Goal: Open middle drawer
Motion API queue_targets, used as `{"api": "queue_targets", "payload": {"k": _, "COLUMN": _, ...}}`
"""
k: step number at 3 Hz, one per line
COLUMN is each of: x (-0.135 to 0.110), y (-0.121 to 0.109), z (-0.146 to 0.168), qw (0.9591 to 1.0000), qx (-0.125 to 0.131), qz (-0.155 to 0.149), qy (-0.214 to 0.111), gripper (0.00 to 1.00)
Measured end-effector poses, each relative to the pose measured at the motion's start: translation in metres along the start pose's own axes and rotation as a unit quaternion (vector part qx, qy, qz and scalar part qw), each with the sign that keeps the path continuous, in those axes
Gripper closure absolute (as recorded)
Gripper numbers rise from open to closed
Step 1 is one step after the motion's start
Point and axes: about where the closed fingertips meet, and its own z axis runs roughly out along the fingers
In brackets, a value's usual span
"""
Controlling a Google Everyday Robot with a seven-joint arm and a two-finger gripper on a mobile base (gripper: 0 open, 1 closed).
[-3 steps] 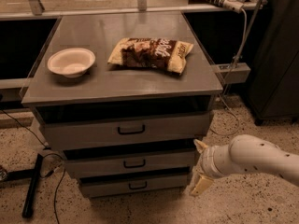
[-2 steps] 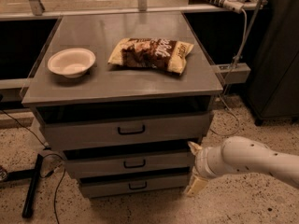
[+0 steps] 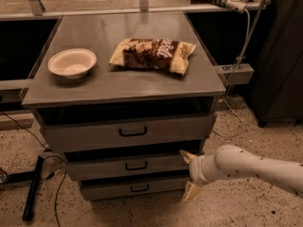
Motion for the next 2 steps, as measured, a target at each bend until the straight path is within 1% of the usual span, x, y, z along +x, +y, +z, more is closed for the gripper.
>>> {"api": "queue_targets", "payload": {"k": 1, "x": -0.0001, "y": 0.0000, "z": 0.0004, "qw": 1.0000, "qx": 0.000, "qz": -0.001, "qy": -0.001, "gripper": 0.00}}
{"api": "queue_targets", "payload": {"k": 2, "x": 0.0021, "y": -0.0080, "z": 0.0075, "qw": 0.9999, "qx": 0.011, "qz": -0.011, "qy": -0.005, "gripper": 0.00}}
